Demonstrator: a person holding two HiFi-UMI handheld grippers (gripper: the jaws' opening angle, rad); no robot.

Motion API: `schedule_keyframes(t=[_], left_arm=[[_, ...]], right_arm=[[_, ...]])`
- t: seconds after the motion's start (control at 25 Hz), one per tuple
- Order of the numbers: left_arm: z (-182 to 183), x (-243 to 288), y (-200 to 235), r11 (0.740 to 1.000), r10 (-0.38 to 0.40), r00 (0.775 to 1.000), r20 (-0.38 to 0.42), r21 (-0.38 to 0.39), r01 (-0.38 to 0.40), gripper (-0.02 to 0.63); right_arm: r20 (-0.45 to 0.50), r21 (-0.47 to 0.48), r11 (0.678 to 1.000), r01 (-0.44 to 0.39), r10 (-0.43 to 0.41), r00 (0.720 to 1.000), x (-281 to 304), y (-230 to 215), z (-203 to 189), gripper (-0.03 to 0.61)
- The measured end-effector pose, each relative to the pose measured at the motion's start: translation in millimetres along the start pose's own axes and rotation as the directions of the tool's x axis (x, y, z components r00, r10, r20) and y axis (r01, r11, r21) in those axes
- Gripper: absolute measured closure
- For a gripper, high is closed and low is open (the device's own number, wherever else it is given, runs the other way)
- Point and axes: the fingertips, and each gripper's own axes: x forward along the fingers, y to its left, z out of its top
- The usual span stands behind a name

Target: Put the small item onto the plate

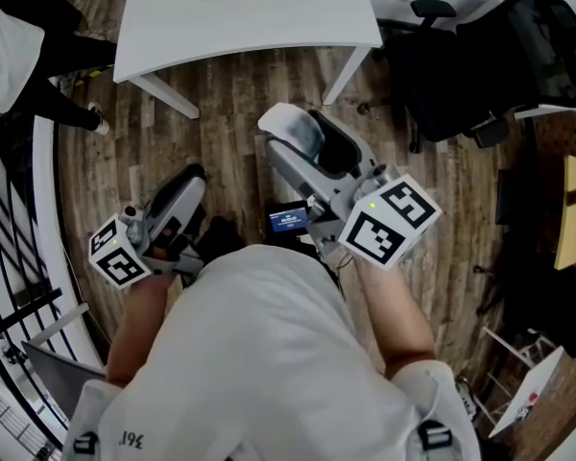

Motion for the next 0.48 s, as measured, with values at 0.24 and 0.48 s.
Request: schedule_keyframes(t=[0.24, 0.48], left_arm=[[16.0, 0.1, 20.1, 1.0, 0.013, 1.0, -0.002, -0.011, -0.013, 0.508], [52.4, 1.8, 66.4, 0.999, -0.01, 1.0, -0.012, -0.051, 0.009, 0.509]], right_arm=[[0.002, 0.01, 1.0, 0.007, -0.007, 1.0, 26.7, -10.7, 3.3, 0.258], [-0.001, 0.004, 0.998, 0.062, -0.062, 0.998, 77.9, -24.4, 6.4, 0.258]])
